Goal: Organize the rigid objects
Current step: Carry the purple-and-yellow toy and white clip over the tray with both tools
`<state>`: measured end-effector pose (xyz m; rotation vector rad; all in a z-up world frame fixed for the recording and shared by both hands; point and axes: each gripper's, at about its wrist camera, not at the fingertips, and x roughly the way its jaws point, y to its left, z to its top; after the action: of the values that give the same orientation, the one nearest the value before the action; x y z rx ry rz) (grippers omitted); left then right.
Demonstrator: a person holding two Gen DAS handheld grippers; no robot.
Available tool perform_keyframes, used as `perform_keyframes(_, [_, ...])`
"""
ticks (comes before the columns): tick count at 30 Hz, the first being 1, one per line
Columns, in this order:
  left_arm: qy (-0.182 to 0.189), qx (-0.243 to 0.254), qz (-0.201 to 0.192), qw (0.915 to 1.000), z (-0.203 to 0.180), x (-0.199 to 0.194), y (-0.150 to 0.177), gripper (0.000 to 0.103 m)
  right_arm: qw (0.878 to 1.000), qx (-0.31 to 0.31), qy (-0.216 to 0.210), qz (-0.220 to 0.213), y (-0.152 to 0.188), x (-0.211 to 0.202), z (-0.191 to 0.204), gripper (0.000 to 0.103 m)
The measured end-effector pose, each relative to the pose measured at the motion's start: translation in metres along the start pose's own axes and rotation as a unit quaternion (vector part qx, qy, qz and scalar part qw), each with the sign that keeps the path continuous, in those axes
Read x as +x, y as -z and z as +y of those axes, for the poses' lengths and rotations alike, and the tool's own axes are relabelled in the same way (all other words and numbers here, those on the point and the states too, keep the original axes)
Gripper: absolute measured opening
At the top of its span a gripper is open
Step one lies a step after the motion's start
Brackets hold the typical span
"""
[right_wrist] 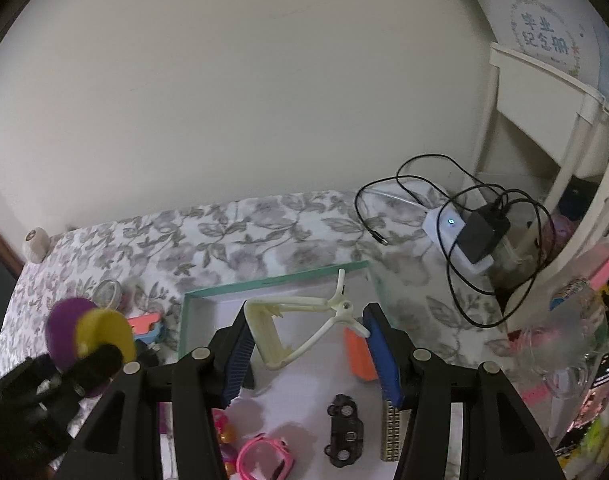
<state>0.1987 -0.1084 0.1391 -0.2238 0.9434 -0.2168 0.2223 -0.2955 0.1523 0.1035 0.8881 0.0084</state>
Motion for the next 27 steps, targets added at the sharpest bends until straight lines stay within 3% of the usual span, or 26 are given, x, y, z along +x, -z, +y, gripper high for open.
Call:
perform_keyframes(9, [0.008, 0.015, 0.053, 0.9985, -0.016, 0.041, 0.02, 0.073, 0.999, 0.011, 0.001, 0.051, 0.015, 0.035, -0.012, 0.057])
perform_keyframes(16, [-0.006, 0.016, 0.078, 0.9968, -0.014, 0.063, 0.031, 0.073, 0.995, 0.009, 0.002, 0.1, 0.03, 0.059, -0.014, 0.057])
perform_keyframes(27, [-0.019, 0.05, 0.084, 0.995, -0.028, 0.07, 0.041, 0.073, 0.989, -0.002, 0.0, 0.147, 0.045, 0.085, -0.009, 0.057])
